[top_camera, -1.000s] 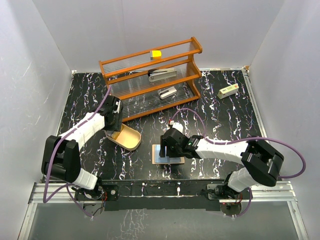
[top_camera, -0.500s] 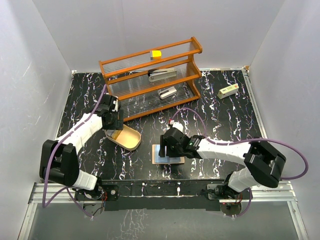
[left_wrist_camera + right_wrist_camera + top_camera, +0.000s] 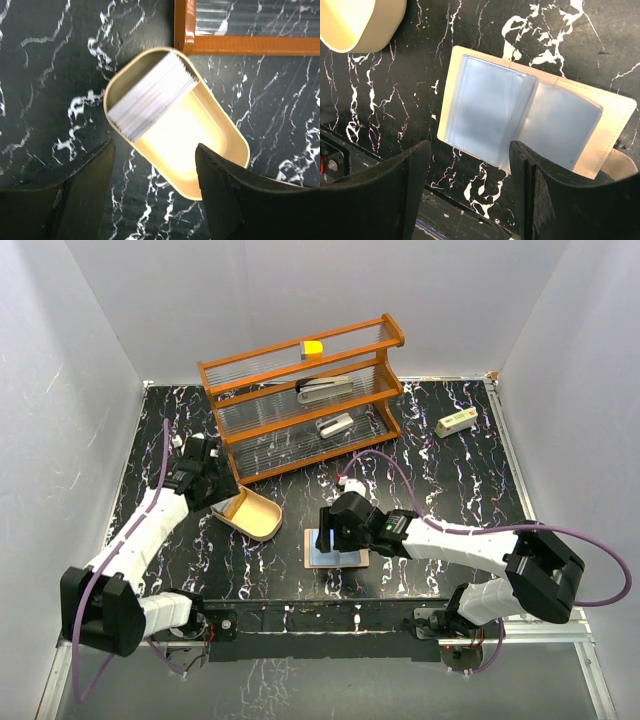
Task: Put the credit cards into the card holder
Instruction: Move the storage box to the center of the board.
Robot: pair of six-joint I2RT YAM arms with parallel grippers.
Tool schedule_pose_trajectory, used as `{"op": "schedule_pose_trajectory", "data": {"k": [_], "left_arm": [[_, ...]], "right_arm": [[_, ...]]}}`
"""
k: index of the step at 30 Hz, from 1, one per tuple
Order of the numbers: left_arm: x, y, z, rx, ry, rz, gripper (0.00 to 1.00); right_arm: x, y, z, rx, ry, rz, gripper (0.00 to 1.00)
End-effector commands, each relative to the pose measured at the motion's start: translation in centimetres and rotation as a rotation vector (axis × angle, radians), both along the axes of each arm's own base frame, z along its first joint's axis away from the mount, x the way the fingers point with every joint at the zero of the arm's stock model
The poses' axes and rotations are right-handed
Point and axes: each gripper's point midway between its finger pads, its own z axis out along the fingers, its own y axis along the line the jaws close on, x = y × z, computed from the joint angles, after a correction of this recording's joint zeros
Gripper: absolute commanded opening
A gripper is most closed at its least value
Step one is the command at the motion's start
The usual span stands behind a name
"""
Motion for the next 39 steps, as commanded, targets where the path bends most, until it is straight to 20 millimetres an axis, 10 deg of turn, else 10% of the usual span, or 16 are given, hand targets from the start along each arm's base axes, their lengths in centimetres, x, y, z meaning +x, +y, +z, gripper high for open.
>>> {"op": "schedule_pose_trajectory", "data": {"k": [1,16,39], "left_arm": [[-2.4,-0.9,-0.8,-0.129,0.017,0.098,0.62],[-5.5,-2.3,-6.2,-0.244,0.08,0.13,0.49],[-6.9,-4.1,-5.6,-0.291,0.169,0.028,0.1]], "right_arm": [[1.1,2.8,4.5,0.113,-0.113,0.088,0.62],[1.1,2.2,6.6,0.153,-0.17,0.09,0.62],[2.6,2.2,10.9,0.188,-0.345,0.119,0.62]]}}
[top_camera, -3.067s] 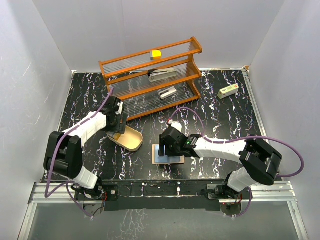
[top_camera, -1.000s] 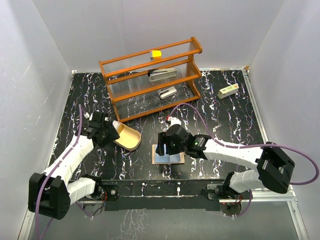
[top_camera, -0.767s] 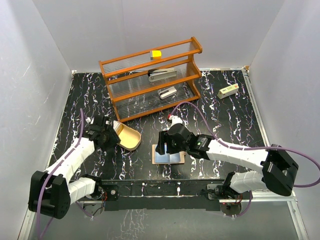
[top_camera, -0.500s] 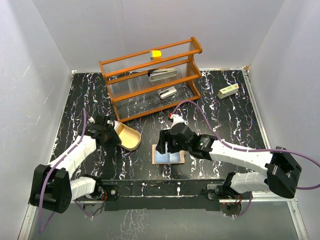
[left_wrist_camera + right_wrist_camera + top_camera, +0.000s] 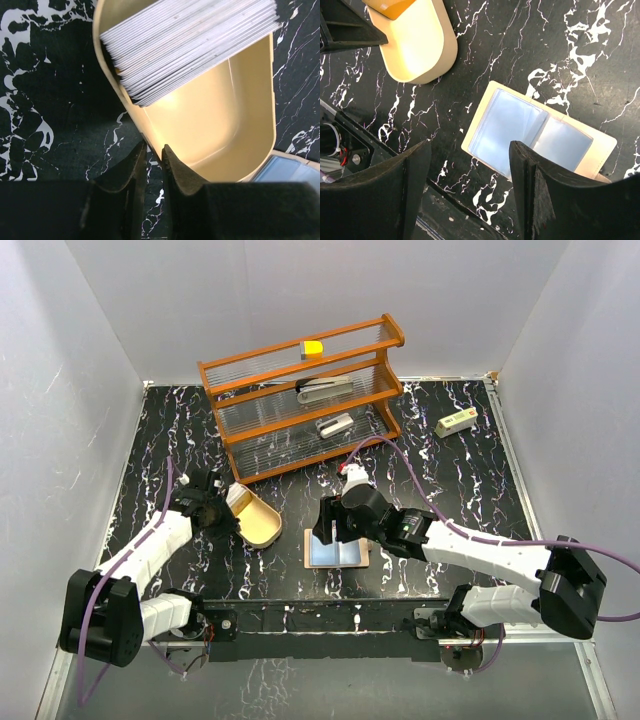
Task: Put the credit cards into the card holder
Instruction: Move the storage box to the center of the board.
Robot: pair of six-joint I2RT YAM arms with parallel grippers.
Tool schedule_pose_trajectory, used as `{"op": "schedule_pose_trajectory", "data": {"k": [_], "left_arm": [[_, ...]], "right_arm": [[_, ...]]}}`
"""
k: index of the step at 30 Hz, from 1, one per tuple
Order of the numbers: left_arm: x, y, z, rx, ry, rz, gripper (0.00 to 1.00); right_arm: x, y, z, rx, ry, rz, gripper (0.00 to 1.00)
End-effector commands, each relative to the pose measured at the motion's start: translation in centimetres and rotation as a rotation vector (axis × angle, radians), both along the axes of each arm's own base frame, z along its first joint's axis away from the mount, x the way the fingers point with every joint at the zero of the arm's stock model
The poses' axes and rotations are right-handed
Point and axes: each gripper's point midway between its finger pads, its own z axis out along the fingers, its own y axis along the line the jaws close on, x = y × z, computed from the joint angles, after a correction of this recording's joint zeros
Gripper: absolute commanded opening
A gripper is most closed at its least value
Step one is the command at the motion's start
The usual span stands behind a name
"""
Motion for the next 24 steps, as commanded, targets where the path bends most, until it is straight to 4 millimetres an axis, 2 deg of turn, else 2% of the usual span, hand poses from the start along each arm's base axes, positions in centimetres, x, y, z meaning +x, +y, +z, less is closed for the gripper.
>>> {"op": "schedule_pose_trajectory", "data": {"k": [1,7,11,17,21,24], "left_arm": [[-1.1,-1.1,1.5,-0.045,0.02,-0.042,0.09],[-1.9,-2.1,1.8,-0.058,0.011,-0.09,0.03],[-1.8,-4.5,2.6,-0.061,-0.027,-0.234,0.0],[-1.8,-6.5,3.1,-0.068,-0.034,-0.351,0.0],[-1.8,-7.4,3.8,-0.121,-0.079,-0.365,0.0],[-2.2,-7.3,3.5,-0.12,-0.069,-0.363,0.03]], "right_arm": [[1.4,1.9,5.3,0.12,-0.157,0.041,0.62],[1.7,3.5,7.8,0.16,-0.274,0.147,0.63],[1.7,4.7,8.2,0.129,-0.379,0.274,0.64],[2.8,5.8,9.4,0.066,-0.607,0.404,0.65],[3.0,7.3,9.4,0.014,-0.792,0.556,0.65],[3.7,8.6,8.5,-0.066,-0.854,0.655,0.65]]}}
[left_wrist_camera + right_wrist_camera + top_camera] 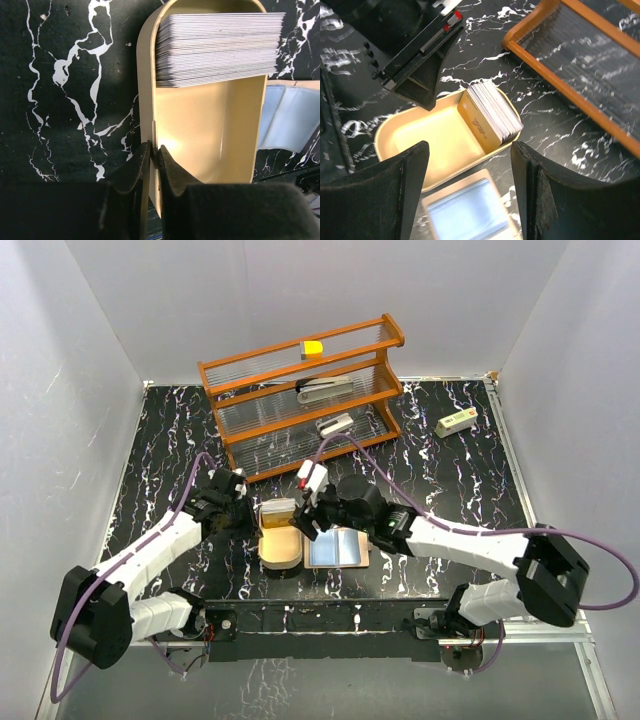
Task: Put the credit cards into the card holder
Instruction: Move the storage box to the center of the board, then pick up the credit card from the storage box.
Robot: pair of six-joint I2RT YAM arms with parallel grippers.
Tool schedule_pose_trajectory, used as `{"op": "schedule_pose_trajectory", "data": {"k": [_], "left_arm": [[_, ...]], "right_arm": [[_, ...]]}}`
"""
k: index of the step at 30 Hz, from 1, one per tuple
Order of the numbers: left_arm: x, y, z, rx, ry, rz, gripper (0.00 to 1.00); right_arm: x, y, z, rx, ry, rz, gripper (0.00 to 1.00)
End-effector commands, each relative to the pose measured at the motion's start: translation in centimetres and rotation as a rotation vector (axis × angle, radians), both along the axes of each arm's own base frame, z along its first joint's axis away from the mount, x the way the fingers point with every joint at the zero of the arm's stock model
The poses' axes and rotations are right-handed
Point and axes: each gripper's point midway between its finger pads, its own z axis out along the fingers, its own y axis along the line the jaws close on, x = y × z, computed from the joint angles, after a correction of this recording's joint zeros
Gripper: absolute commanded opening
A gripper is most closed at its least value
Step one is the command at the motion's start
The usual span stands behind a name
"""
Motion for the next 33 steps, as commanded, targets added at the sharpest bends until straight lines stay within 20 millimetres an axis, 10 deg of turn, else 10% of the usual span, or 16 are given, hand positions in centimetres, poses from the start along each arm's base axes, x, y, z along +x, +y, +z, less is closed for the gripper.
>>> {"op": "schedule_pose_trajectory", "data": {"k": [1,16,33], "left_arm": [[0.2,-1.1,1.5,-0.068,-0.044,-0.023,0.06],[0.1,0.8,2.0,-0.063,-0.077,0.164,0.4],[0.8,1.4,1.5,-0.277,0.012,0.27,0.41]], "right_arm": [[1.3,3.3,2.6,-0.046,-0.29,0.184,0.64],[0.9,6.7,-2.9,-0.15,-0.354,0.413,0.63],[-1.8,6.7,-7.0,-0.256,-0.314,0.633,0.71]]}}
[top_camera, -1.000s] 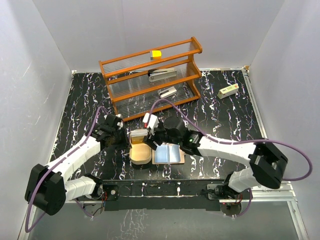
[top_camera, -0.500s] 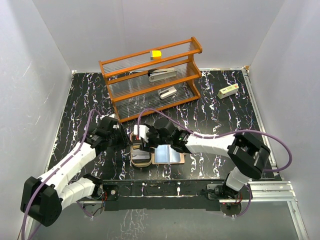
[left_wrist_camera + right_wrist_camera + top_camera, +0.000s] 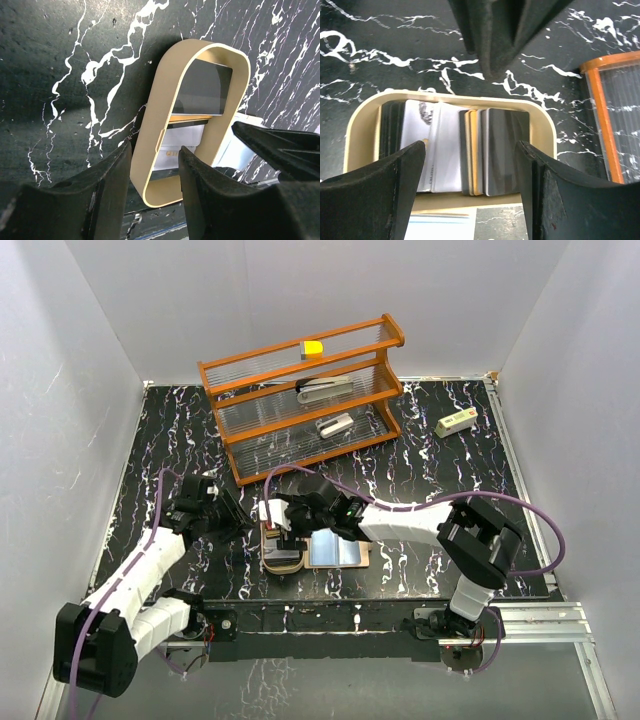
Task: Put the credit cards into the card holder
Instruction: Pick up the credit card from the storage box.
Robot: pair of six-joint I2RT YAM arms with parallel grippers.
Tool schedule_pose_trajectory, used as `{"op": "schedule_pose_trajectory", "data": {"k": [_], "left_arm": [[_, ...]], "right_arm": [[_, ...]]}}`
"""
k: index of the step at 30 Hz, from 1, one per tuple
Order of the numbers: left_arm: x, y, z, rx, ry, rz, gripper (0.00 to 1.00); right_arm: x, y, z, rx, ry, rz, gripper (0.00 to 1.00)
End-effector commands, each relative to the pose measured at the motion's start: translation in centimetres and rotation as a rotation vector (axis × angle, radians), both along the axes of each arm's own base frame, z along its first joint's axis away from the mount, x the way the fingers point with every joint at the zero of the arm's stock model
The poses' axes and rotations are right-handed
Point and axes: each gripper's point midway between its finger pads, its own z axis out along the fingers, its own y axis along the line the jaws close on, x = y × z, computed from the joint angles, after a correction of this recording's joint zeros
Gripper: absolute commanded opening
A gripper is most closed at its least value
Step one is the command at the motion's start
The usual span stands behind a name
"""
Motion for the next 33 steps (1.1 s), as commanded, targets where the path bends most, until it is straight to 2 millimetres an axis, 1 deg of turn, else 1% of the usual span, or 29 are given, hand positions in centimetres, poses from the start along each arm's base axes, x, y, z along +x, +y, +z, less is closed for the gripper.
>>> {"op": "schedule_pose_trajectory", "data": {"k": [1,4,8,11,12,15,18,20,23,24,29,33], "left_arm": [[-0.3,-1.2,0.1,-0.107,0.018,-0.015,0.41],[-0.3,-1.5,-0.2,-0.136,0.028,-0.016,0.41],[-0.6,-1.6,-1.0,-0.16,0.053,-0.014,0.41],[-0.7,-1.7,-1.6,-0.172,0.067,-0.014,0.41],[-0.8,-1.9,-1.6,-0.177,0.068,-0.019,0.41],[-0.7,-2.1,-1.6,-0.192,0.059,-0.024,0.41],[-0.6,-2.1,-1.7,-0.197,0.054,-0.028,0.41],[-0.7,-2.2,-1.9,-0.197,0.058,-0.031,0.41],[-0.8,-2.1,-2.3,-0.189,0.066,-0.034,0.41],[-0.8,-2.0,-2.4,-0.184,0.066,-0.038,0.4],[-1.2,-1.9,-3.1,-0.169,0.093,-0.053,0.37],[-1.4,-1.8,-3.5,-0.158,0.096,-0.063,0.34]], "right_arm": [[-2.0,0.4,1.5,0.018,-0.027,0.12,0.71],[-2.6,-0.1,0.1,-0.041,-0.024,0.124,0.72],[-2.9,-0.1,-1.1,-0.08,-0.02,0.099,0.78],[-3.1,-0.2,-1.8,-0.093,-0.024,0.087,0.79],[-3.3,-0.1,-1.8,-0.085,-0.017,0.094,0.8],[-3.9,0.1,-2.0,-0.082,-0.001,0.104,0.91],[-4.0,0.0,-3.2,-0.117,-0.01,0.076,0.92],[-3.7,0.0,-3.7,-0.133,-0.031,0.045,0.92],[-2.4,0.0,-3.4,-0.123,-0.072,-0.023,0.92],[-2.3,0.0,-4.5,-0.144,-0.068,-0.03,0.92],[-2.1,0.2,-5.0,-0.178,-0.098,0.01,0.92],[-1.3,0.5,-5.3,-0.225,-0.131,0.021,0.91]]}}
